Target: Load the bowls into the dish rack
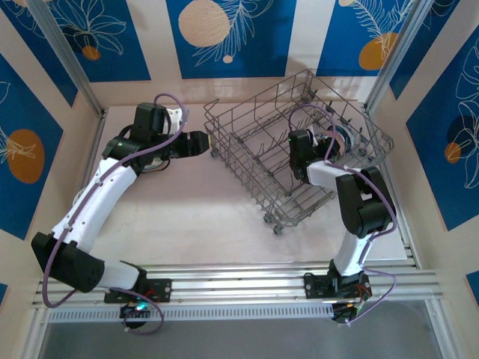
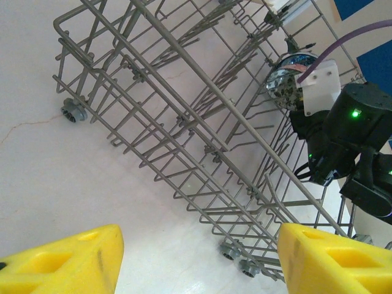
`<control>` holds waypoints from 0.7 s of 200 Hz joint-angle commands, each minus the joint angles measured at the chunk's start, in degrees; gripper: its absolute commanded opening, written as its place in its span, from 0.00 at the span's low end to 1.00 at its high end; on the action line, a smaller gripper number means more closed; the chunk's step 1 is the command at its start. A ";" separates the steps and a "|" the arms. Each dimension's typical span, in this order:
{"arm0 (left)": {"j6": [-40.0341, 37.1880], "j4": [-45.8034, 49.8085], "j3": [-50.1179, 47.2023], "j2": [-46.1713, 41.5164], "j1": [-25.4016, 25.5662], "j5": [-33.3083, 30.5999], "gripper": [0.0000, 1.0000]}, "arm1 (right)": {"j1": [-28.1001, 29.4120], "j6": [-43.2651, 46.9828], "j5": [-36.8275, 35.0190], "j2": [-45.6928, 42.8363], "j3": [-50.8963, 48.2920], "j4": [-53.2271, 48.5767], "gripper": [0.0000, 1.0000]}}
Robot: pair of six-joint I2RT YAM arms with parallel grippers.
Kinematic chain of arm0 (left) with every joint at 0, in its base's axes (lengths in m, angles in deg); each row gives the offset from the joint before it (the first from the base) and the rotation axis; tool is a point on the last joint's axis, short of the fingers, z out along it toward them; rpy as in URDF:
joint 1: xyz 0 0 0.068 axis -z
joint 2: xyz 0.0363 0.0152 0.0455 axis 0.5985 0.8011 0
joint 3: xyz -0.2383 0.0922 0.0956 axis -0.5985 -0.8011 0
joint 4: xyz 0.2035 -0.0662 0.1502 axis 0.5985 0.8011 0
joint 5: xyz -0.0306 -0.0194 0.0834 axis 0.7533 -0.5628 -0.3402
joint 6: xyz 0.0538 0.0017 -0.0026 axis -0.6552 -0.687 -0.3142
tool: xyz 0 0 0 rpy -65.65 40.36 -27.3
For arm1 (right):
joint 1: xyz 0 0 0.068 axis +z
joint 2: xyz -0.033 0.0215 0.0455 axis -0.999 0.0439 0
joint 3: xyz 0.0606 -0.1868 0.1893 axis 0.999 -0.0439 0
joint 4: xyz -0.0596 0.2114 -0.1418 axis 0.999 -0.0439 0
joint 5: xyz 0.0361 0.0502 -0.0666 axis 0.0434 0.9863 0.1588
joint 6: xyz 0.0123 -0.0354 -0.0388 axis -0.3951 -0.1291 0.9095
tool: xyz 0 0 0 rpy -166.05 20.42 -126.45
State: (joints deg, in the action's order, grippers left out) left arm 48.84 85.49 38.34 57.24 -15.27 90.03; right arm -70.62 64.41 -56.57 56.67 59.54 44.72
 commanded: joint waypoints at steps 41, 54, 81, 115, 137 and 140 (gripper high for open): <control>-0.46 -0.64 -0.11 -1.22 -0.90 1.37 0.67 | -1.28 -11.00 3.22 1.78 4.32 -13.86 0.40; -0.33 -0.47 0.00 -0.98 -0.88 1.28 0.68 | -1.70 -11.01 3.86 2.05 5.21 -14.13 0.45; -0.37 0.52 0.75 -0.57 -0.91 0.25 0.68 | -3.02 -10.03 5.40 1.70 7.56 -13.82 0.57; -0.42 1.85 1.98 -0.26 -1.40 -1.35 0.68 | -4.08 -8.57 13.28 -2.15 11.67 -18.02 0.81; -0.05 2.41 2.89 0.43 -1.76 -2.20 0.68 | -4.30 -5.81 17.59 -3.64 14.14 -19.60 0.90; 0.05 2.45 3.05 0.49 -1.88 -2.34 0.69 | -4.45 -5.59 18.30 -3.94 14.42 -19.79 0.90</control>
State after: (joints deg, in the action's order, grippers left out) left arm 48.88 86.19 38.52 57.31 -15.99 89.29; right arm -74.49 57.57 -48.13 54.86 70.18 25.74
